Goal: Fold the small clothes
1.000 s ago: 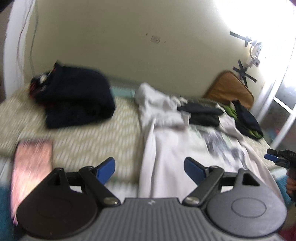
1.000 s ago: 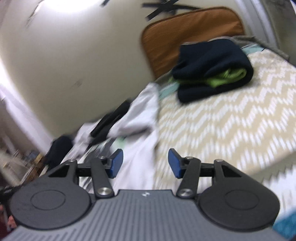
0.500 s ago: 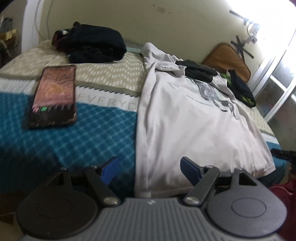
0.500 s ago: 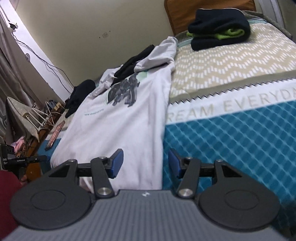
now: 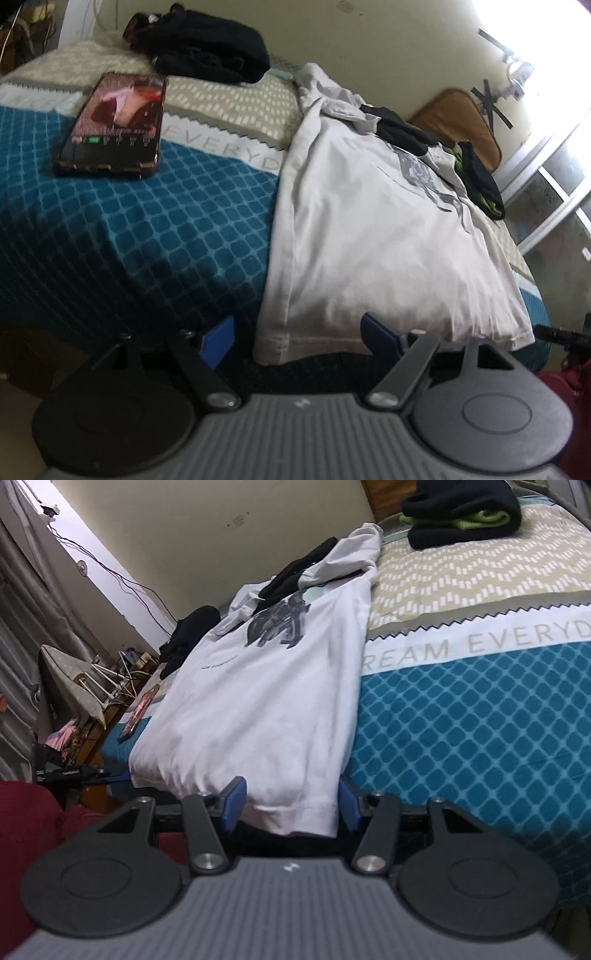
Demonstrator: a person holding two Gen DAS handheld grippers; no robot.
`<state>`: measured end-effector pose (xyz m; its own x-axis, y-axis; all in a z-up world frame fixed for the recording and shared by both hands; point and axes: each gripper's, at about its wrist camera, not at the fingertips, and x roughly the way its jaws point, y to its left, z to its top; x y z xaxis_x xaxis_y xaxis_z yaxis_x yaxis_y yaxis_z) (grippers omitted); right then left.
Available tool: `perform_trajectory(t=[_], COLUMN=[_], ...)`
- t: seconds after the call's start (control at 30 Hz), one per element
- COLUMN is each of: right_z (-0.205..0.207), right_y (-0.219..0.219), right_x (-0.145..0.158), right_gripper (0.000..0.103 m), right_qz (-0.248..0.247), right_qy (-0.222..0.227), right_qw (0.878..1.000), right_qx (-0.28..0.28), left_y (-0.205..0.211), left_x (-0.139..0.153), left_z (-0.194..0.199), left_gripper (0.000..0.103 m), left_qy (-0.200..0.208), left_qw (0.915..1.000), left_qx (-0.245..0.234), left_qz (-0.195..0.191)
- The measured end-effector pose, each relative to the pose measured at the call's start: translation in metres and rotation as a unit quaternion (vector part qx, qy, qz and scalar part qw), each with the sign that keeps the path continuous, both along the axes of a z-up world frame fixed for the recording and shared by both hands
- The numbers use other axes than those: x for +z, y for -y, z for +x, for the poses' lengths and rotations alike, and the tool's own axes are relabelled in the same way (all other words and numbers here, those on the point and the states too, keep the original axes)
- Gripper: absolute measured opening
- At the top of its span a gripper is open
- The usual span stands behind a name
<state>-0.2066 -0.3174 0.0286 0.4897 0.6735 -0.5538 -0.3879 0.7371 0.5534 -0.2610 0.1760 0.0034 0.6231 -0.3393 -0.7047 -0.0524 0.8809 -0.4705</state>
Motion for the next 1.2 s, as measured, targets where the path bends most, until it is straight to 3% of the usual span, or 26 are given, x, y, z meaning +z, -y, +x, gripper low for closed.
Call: perform_trajectory(t=[0.03, 0.1, 0.13, 0.17, 0.2, 0.3, 0.4, 0.57, 0.8, 0.9, 0.93, 0.97, 1.0, 1.03, 1.1, 1.2], right_z=[0.001, 0.003, 0.003, 0.004, 0.005, 0.002, 0.001, 0.019, 0.093, 0.152, 0.171, 0.189, 0.200, 0.207, 0.203, 0.177], right_y=[0.000, 0.000, -0.002, -0.005, -0.009, -0.016, -0.008, 0.005, 0.006, -0.007, -0.011, -0.015, -0.016, -0.012, -0.001, 0.009], right_x=[-0.001, -0.002, -0.003, -0.004, -0.005, -0.001, 0.012, 0.033, 0.051, 0.057, 0.055, 0.052, 0.047, 0.042, 0.036, 0.034], right_gripper=[0.056, 0.049, 0.034, 0.025, 0.016, 0.010, 0.009, 0.009, 0.009, 0.011, 0.017, 0.022, 0.045, 0.054, 0.054, 0.054], right_qz=[0.007, 0.014, 0.011, 0.003, -0.007, -0.015, 0.023, 0.073, 0.104, 0.101, 0.086, 0.064, 0.051, 0.043, 0.050, 0.041], right_qy=[-0.001, -0.001, 0.000, 0.000, 0.000, 0.026, 0.056, 0.101, 0.128, 0.123, 0.117, 0.115, 0.114, 0.104, 0.083, 0.092], right_qw=[1.000, 1.000, 1.000, 1.000, 1.000, 0.999, 0.998, 0.991, 0.983, 0.980, 0.977, 0.973, 0.969, 0.966, 0.966, 0.969], right_qx=[-0.001, -0.004, -0.004, -0.002, 0.000, 0.011, 0.003, -0.037, -0.083, -0.120, -0.153, -0.191, -0.213, -0.232, -0.239, -0.224], left_y=[0.000, 0.004, 0.008, 0.012, 0.016, 0.021, 0.017, 0.009, -0.002, 0.003, 0.006, 0.008, 0.009, 0.006, -0.002, -0.007], left_x=[-0.002, -0.007, -0.009, -0.010, -0.008, 0.009, 0.036, 0.061, 0.080, 0.081, 0.078, 0.073, 0.067, 0.059, 0.049, 0.046], left_z=[0.003, 0.010, 0.012, 0.014, 0.016, 0.010, 0.009, 0.037, 0.131, 0.187, 0.206, 0.221, 0.234, 0.241, 0.237, 0.214], left_gripper=[0.069, 0.042, 0.033, 0.016, 0.009, 0.009, 0.009, 0.009, 0.009, 0.010, 0.010, 0.016, 0.030, 0.035, 0.042, 0.055], left_qy=[-0.002, -0.011, -0.017, -0.022, -0.024, 0.006, 0.065, 0.120, 0.137, 0.131, 0.129, 0.126, 0.111, 0.084, 0.074, 0.089], left_qw=[1.0000, 0.9998, 0.9996, 0.9995, 0.9991, 0.9983, 0.9952, 0.9886, 0.9851, 0.9880, 0.9894, 0.9902, 0.9916, 0.9928, 0.9930, 0.9923], left_qx=[0.000, -0.009, -0.016, -0.023, -0.035, -0.053, -0.051, -0.034, 0.001, 0.023, 0.033, 0.045, 0.063, 0.084, 0.083, 0.086], left_qz=[-0.008, -0.016, -0.013, -0.006, -0.008, -0.022, -0.053, -0.085, -0.105, -0.078, -0.058, -0.040, -0.023, -0.017, -0.040, -0.010])
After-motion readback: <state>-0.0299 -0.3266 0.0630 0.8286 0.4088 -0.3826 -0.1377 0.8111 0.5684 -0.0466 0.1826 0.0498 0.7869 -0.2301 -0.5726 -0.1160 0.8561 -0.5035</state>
